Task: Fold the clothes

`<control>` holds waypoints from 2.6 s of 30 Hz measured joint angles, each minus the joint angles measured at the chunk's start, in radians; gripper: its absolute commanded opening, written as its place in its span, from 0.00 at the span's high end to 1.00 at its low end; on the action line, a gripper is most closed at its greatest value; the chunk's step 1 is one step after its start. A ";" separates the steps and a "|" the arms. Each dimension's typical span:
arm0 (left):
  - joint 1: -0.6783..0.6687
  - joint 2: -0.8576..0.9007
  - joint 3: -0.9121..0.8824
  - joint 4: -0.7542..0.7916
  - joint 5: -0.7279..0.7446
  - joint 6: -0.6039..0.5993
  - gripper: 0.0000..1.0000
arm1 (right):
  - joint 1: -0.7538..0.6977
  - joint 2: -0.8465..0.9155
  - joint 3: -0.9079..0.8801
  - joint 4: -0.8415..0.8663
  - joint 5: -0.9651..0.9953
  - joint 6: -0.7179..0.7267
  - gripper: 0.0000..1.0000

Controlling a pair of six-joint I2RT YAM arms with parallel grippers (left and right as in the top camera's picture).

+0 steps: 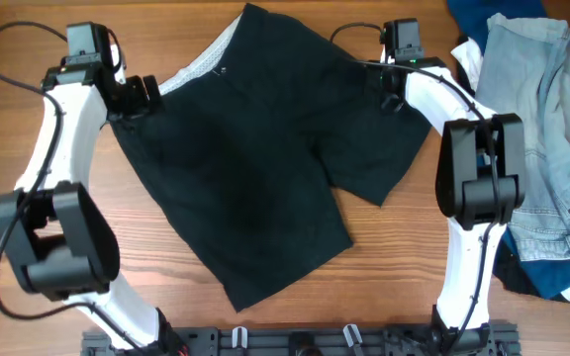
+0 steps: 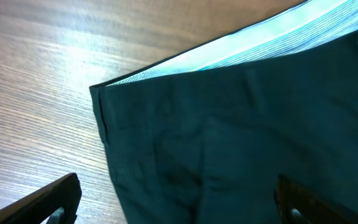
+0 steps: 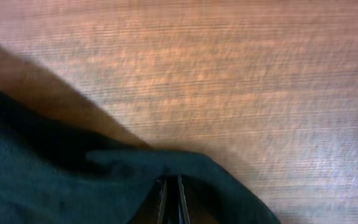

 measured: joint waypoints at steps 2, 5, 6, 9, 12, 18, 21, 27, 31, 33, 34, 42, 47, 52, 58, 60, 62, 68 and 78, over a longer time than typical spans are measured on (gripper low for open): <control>0.000 0.027 0.000 0.000 -0.010 0.001 0.00 | 0.000 0.009 0.002 0.034 0.013 -0.006 0.92; 0.000 0.048 0.000 0.000 -0.014 0.001 0.00 | 0.000 0.023 0.002 0.093 0.031 -0.006 0.92; 0.000 0.052 0.000 -0.001 -0.014 0.001 0.00 | 0.000 0.025 0.002 0.106 0.034 -0.006 0.92; 0.000 0.064 0.000 -0.001 -0.014 0.001 0.00 | 0.000 0.036 0.002 0.140 0.040 -0.006 0.92; 0.002 0.095 0.000 -0.001 -0.014 0.001 0.00 | 0.000 0.046 0.008 0.154 0.045 -0.006 0.92; 0.007 0.177 0.000 0.054 -0.022 0.000 0.00 | -0.001 0.064 0.027 0.165 0.048 -0.018 0.92; 0.008 0.206 0.000 0.092 -0.032 -0.001 0.04 | -0.001 0.066 0.037 0.148 0.048 -0.040 0.83; 0.048 0.237 0.000 0.137 -0.036 -0.046 0.85 | -0.008 0.064 0.148 -0.151 -0.008 -0.069 0.37; 0.064 0.236 0.000 0.132 -0.029 -0.084 0.96 | -0.009 -0.026 0.183 -0.483 -0.123 -0.064 0.30; 0.065 0.236 0.005 0.106 -0.029 -0.130 0.96 | -0.009 -0.150 0.183 -0.625 -0.200 -0.061 0.29; 0.067 0.236 0.010 0.064 -0.030 -0.174 0.96 | -0.008 -0.231 0.187 -0.695 -0.235 -0.061 0.29; 0.101 0.236 0.015 -0.299 0.104 -0.330 0.96 | 0.190 -0.301 0.078 -0.982 -0.317 -0.061 0.32; 0.043 0.216 -0.035 -0.301 0.130 -0.342 0.96 | 0.226 -0.301 -0.004 -0.996 -0.342 -0.036 0.32; 0.029 0.196 -0.062 -0.285 0.153 -0.345 0.96 | 0.254 -0.306 -0.273 -0.829 -0.383 0.029 0.30; 0.013 0.117 -0.085 -0.318 0.176 -0.299 0.96 | 0.225 -0.306 -0.347 -0.600 -0.377 0.107 0.35; -0.024 0.090 -0.085 -0.336 0.180 -0.291 0.96 | 0.170 -0.298 -0.347 -0.571 -0.366 0.117 0.38; -0.051 0.084 -0.085 -0.349 0.182 -0.272 0.96 | 0.114 -0.293 -0.347 -0.563 -0.364 0.122 0.43; -0.067 0.084 -0.085 -0.353 0.207 -0.236 0.96 | -0.031 -0.288 -0.344 -0.343 -0.350 0.123 0.54; -0.124 0.084 -0.085 -0.272 0.369 -0.232 0.96 | -0.031 -0.256 -0.034 -0.616 -0.273 0.097 0.44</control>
